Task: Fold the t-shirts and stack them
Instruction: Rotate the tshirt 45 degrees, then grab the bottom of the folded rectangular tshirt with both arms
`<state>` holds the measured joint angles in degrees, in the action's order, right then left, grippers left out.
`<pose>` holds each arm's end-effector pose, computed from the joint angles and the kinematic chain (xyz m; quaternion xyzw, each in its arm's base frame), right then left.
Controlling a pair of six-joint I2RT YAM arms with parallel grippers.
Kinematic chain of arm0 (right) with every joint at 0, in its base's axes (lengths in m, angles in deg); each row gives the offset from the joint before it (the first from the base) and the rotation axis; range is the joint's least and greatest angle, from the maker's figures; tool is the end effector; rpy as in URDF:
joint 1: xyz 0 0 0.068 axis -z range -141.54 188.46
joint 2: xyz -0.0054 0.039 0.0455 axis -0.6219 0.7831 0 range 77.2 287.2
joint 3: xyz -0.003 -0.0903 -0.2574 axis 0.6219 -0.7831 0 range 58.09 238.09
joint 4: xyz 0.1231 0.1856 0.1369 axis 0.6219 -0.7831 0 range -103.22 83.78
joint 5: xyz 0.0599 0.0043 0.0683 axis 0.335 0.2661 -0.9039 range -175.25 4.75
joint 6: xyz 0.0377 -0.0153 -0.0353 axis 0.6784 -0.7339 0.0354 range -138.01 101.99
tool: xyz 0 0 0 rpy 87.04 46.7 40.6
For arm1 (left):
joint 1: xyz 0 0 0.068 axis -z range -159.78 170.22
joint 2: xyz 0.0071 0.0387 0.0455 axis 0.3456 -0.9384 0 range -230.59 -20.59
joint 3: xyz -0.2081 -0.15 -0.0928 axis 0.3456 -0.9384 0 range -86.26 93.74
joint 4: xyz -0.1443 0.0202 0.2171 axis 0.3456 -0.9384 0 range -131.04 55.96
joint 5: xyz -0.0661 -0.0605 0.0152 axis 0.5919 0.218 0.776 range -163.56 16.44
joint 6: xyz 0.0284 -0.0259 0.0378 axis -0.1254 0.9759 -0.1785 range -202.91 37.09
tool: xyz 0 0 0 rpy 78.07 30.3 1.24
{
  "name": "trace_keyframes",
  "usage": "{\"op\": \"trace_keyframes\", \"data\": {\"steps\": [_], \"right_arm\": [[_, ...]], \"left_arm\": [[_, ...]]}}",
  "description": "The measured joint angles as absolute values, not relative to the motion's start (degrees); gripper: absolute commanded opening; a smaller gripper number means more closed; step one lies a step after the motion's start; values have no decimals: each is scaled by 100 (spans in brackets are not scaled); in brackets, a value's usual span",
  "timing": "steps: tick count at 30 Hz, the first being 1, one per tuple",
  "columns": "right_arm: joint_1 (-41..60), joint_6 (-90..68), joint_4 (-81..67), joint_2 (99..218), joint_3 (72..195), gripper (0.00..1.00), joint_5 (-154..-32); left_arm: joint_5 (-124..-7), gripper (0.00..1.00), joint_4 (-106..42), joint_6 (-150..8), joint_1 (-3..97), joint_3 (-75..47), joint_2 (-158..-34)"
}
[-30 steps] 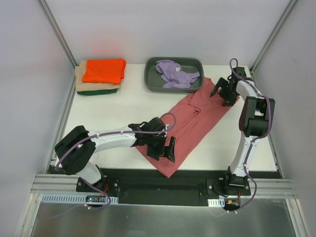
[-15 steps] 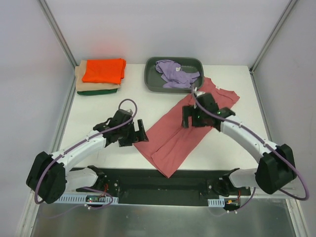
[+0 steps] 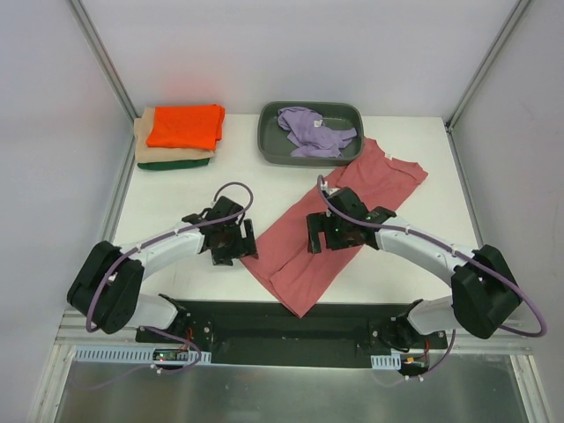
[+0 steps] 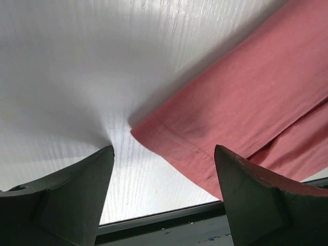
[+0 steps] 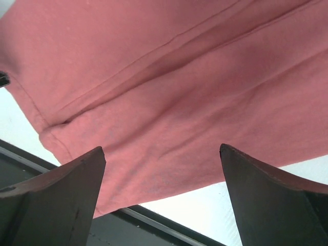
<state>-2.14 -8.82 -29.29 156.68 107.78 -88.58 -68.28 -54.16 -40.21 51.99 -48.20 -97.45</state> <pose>0.2116 0.1840 0.2161 -0.2653 0.9097 0.1590 0.2771 0.2066 -0.1319 0.1701 -0.0793 0.9592 -0.1973 0.1862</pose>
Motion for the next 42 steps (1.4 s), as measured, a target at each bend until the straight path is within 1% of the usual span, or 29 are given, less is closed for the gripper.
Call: {"op": "trace_keyframes", "data": {"steps": [2,4,6,8,10,11,12,15,17,18,23,29,33,35,38,42], "right_arm": [[-241,-906,-2850,15639,10771,96,-8920],[-387,-1050,-2846,15534,10732,96,-8896],[-704,-1223,-2923,15430,10725,96,-8856],[-1172,-1362,-2995,15368,10725,96,-8848],[-1757,-1459,-3038,15377,10728,96,-8845],[-2061,-1498,-3062,15410,10732,97,-8856],[-2365,-1533,-3093,15460,10756,98,-8837],[-3266,-1557,-3200,15934,11040,99,-8769],[-3635,-1533,-3211,16328,11274,99,-8664],[-3735,-1520,-3209,16496,11366,97,-8590],[-3814,-1463,-3150,16905,11569,96,-8251],[-4011,-1671,-3111,17231,11838,97,-7877],[-4210,-1854,-3084,17469,12078,97,-7599],[-4275,-1964,-3027,17532,12129,95,-7466],[-4321,-2132,-2885,17641,12155,89,-7355],[-4321,-2256,-2829,17869,12194,78,-7300]], "left_arm": [[-6813,68,-5376,-4025,5199,-4717,-9918],[-6793,58,-5300,-4036,5199,-4597,-10097],[-6771,42,-5213,-4056,5199,-4544,-10211],[-6760,21,-5167,-4069,5199,-4540,-10276],[-6763,5,-5119,-4102,5199,-4562,-10329],[-6756,1,-5108,-4089,5199,-4571,-10351],[-6754,0,-5092,-4100,5199,-4577,-10366],[-6704,0,-5060,-4109,5199,-4579,-10372],[-6701,0,-5060,-4109,5199,-4579,-10372],[-6704,0,-5062,-4109,5199,-4575,-10372],[-6763,0,-5123,-4183,5109,-4376,-10552],[-6756,0,-5151,-4358,4554,-3788,-11100],[-6647,0,-5143,-4460,4314,-3574,-11231],[-6610,0,-5145,-4493,4300,-3570,-11234],[-6548,0,-5147,-4509,4300,-3572,-11234],[-6485,0,-5147,-4519,4298,-3572,-11234]]}}
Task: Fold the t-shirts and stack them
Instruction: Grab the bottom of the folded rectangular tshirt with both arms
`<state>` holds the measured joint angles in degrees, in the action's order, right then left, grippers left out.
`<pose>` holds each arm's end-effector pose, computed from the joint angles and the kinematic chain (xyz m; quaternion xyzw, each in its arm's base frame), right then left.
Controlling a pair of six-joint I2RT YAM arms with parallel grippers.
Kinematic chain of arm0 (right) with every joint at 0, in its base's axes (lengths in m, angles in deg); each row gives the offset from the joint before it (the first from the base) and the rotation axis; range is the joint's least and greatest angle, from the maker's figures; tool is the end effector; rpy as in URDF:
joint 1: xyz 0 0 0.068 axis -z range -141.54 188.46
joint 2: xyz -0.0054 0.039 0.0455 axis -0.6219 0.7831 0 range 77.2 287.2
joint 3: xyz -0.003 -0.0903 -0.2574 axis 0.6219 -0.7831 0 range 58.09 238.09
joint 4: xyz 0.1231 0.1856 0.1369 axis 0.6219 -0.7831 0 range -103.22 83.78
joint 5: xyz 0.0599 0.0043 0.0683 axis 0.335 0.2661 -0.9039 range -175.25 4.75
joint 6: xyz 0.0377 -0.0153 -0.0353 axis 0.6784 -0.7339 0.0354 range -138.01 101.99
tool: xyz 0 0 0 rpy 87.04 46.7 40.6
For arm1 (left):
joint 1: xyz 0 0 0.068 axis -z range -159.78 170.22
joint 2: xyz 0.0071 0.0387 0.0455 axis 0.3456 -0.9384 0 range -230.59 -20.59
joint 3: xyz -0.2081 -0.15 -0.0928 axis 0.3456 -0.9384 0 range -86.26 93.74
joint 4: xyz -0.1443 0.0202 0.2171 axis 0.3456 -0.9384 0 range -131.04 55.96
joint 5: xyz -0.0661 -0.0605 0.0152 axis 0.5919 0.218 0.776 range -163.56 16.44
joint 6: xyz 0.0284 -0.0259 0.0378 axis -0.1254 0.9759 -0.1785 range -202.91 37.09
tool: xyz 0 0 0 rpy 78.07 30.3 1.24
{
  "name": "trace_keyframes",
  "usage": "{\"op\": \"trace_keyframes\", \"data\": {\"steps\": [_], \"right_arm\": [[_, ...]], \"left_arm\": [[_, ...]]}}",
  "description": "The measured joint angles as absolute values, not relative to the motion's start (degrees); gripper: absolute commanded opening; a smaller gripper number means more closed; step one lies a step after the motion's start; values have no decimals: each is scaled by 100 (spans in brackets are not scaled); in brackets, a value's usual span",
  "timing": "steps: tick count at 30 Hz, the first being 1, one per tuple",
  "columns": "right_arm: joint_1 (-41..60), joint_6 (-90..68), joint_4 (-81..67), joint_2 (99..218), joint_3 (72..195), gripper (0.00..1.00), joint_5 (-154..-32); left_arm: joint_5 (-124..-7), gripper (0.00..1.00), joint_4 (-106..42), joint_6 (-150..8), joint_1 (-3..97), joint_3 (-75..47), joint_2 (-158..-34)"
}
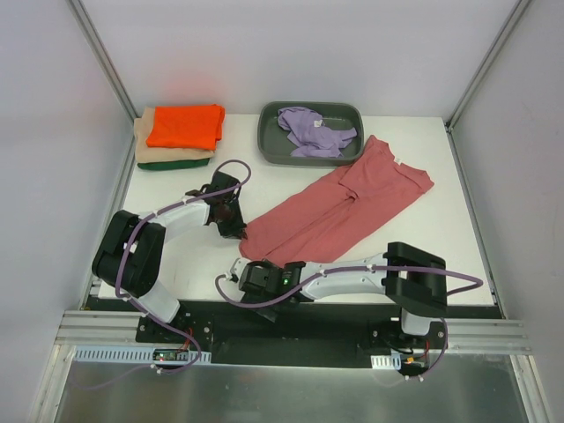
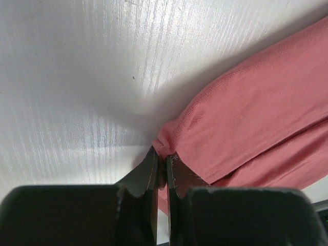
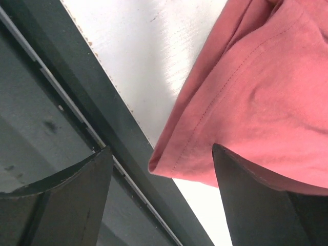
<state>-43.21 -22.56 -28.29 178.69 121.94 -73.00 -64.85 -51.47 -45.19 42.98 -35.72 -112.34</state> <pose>0.0594 0.3533 0.1762 -0.6355 0.7198 0.0814 0.2673 0.2826 -0.1245 0.1679 -0.1046 0.9545 -0.1989 0.1960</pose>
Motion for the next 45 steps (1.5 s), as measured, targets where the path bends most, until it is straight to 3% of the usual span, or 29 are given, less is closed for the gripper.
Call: {"op": "trace_keyframes", "data": {"steps": [4,8,13,18,28,38,45], "right_arm": [[-4321,-2254,-2877,18048,12207,65,-7199],[-4321,-2165,-2955,18063,12196,59,-7001],[-4310,-2092,-3006,18063,12096,28,-6848],[-4396,-2049,-3019,18017,12111,15,-6926],[-4328,-2121,-2477,17635,11930,11,-8006],[-4321,-2071,-1432,16909,11788,9,-9473],[-3882,-1826,-1279,15917,11053,9,-9449]], "left_arm": [[-6470,0,-5145,-4524,4298,-3572,-11234],[-6459,0,-5145,-4550,4298,-3572,-11234],[-6328,0,-5147,-4629,4263,-3572,-11234],[-6343,0,-5129,-4629,4263,-3677,-11124],[-7058,0,-5470,-4342,4191,-4617,-9518],[-8063,0,-6657,-3700,3999,-4776,-7669],[-7987,0,-6718,-3658,4534,-4066,-8014]]}}
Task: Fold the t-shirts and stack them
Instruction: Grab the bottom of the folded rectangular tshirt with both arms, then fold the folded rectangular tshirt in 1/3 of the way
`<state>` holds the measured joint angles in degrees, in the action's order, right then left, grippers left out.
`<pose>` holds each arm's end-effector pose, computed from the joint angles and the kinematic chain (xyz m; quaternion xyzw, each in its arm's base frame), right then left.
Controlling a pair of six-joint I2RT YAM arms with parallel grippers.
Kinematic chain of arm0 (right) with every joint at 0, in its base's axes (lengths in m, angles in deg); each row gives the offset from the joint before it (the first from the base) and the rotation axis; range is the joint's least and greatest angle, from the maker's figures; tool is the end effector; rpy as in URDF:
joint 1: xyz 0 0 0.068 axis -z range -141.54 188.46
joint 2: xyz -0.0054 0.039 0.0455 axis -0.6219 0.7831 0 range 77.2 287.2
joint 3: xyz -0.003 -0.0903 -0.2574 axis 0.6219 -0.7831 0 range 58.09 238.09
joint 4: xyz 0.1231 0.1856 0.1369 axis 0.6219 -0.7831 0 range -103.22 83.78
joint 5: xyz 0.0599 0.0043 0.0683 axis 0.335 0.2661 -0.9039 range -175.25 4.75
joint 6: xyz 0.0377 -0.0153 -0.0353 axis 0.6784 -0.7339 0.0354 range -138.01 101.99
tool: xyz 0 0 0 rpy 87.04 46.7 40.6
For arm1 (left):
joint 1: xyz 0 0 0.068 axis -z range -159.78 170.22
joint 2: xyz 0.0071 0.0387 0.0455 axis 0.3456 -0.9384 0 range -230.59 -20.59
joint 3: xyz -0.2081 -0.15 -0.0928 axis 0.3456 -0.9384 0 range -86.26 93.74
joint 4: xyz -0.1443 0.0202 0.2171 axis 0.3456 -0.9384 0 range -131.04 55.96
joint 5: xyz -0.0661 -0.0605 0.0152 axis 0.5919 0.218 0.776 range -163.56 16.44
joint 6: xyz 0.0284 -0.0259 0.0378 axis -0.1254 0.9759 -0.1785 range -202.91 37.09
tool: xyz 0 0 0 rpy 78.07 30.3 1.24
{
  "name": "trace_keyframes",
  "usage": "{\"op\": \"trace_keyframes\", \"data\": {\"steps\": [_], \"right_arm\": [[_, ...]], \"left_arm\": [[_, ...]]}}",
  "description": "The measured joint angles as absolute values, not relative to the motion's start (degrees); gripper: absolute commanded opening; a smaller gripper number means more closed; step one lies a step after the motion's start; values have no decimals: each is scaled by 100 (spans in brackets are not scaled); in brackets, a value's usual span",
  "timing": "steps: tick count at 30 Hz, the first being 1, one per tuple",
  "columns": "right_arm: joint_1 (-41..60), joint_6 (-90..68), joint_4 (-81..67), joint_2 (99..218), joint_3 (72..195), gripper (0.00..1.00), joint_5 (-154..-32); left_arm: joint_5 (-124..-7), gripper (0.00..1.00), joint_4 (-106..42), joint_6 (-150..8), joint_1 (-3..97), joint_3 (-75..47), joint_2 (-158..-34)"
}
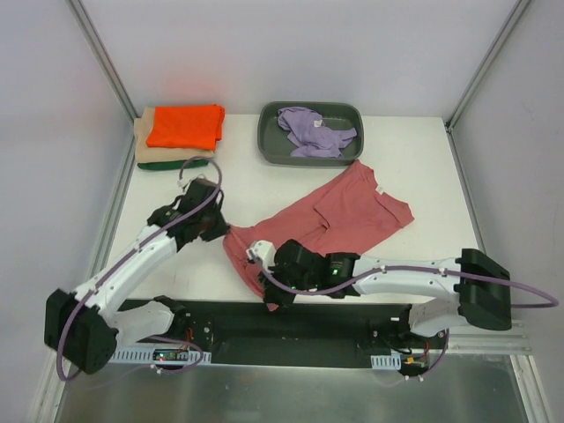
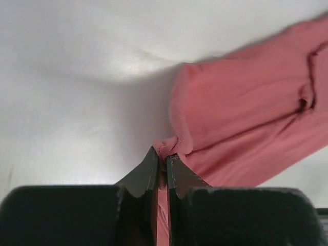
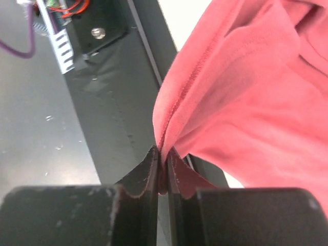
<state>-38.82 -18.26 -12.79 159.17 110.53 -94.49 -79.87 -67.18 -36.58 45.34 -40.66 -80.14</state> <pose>0.0636 0.3076 0.2421 -0.5848 0.6700 0.3375 0.3087 0.1945 -0.0869 0.2602 -0.1908 0.9097 -0.1717 0.3264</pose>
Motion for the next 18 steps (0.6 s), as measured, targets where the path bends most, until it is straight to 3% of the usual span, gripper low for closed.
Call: {"op": "trace_keyframes", "data": {"steps": [9,18], "right_arm": [[-2649,-1262,-1369,14439,9639,9,-8970],[-1436,-1074,-1701,13187,9001,9,-8740]], "left_arm": [[-8000,0,-6310,-3726,5538,-1594,-10821],[-7890,0,-6358,-3711,5605,-424,-11970]]}}
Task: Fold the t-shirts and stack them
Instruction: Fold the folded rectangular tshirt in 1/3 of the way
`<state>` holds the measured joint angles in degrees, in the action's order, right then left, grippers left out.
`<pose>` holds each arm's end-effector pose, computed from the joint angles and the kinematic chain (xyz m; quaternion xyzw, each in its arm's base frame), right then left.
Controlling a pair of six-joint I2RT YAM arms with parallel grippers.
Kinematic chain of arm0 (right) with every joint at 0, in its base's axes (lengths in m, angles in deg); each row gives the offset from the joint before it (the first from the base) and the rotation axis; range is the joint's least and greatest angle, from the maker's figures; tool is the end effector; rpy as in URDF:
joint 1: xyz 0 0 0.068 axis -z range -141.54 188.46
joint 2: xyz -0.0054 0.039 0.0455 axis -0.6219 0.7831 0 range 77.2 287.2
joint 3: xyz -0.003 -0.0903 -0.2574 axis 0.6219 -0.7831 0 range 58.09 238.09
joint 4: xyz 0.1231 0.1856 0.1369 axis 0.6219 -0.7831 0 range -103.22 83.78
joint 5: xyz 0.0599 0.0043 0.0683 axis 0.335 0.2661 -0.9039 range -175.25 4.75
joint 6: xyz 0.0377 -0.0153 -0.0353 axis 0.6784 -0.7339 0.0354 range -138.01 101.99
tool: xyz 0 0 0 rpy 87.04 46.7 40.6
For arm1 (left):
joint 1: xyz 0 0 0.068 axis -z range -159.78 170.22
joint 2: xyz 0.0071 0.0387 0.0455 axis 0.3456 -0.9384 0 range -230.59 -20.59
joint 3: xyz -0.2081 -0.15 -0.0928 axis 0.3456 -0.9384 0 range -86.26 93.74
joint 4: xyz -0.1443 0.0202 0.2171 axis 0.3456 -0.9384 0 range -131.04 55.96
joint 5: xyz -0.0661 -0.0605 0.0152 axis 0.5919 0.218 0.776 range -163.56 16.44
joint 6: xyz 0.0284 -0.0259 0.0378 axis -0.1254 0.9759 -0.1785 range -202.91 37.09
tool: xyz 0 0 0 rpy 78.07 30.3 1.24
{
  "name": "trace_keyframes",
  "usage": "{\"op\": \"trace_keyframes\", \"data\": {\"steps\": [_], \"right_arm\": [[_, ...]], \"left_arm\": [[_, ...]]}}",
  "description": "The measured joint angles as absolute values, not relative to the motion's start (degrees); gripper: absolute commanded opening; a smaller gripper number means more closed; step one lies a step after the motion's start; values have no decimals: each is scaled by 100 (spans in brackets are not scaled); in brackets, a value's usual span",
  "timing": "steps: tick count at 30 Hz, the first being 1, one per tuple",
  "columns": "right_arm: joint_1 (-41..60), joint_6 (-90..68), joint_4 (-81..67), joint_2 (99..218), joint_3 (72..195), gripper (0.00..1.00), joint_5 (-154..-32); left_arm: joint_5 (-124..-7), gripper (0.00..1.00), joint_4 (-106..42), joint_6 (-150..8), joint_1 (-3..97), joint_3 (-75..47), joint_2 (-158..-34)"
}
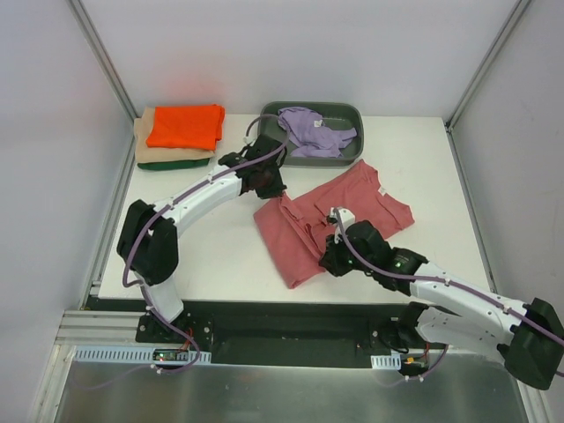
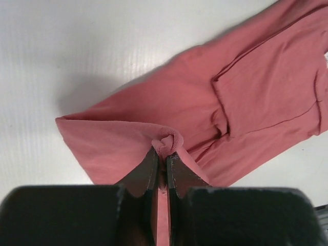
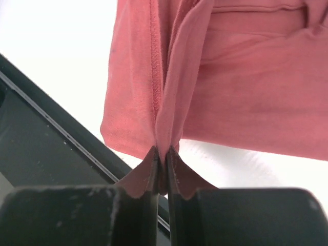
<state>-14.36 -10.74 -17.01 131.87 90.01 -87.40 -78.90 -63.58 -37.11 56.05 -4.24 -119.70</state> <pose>0.1246 0.1664 0.2290 -0.3492 0.8088 0.2511 0.4011 0.3171 -0.2250 0.2800 -0.0978 0.9232 -0.2085 0.3076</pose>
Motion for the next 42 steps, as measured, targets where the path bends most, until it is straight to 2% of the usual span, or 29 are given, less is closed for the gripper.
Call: {"op": "trace_keyframes", "data": {"steps": [8,15,17,19,20,21,22,24,25,26,33,38,42], "right_arm": [[-573,-1076,-1869,13052,8737,10,-8758],[-131,-1096,-1893,13303,8680,16,-8756],[-31,-1094,-1893,13476,8669,23,-8762],[57,-1050,-1930,13626,8664,42,-8758],[92,-1013,-1972,13672,8664,48,-8738],[118,-967,-2029,13690,8664,52,-8686],[129,-912,-2077,13690,8664,59,-8596],[144,-812,-2221,13670,8680,80,-8340],[146,-755,-2304,13655,8691,99,-8227],[153,-724,-2464,13613,8726,96,-8061],[153,-641,-2846,12960,8898,96,-7895],[153,-678,-2623,12573,8898,96,-8710],[146,-705,-1996,12905,8900,96,-9580]], "left_arm": [[-7659,1,-6340,-3748,5715,424,-12775],[-7534,15,-6340,-3921,5739,870,-13476],[-7530,29,-6340,-3960,5736,942,-13607],[-7512,60,-6334,-4045,5736,1042,-13736],[-7508,76,-6329,-4109,5736,1092,-13778],[-7460,96,-6316,-4150,5734,1154,-13839],[-7390,99,-6299,-4211,5734,1206,-13878],[-7294,99,-6275,-4329,5728,1252,-13911],[-7215,99,-6273,-4369,5728,1261,-13911],[-7178,99,-6262,-4425,5728,1261,-13905],[-7106,99,-6220,-4694,5728,688,-13214],[-7379,99,-6168,-4775,5684,-230,-12047],[-7423,99,-5993,-4753,5498,-960,-11430]]}}
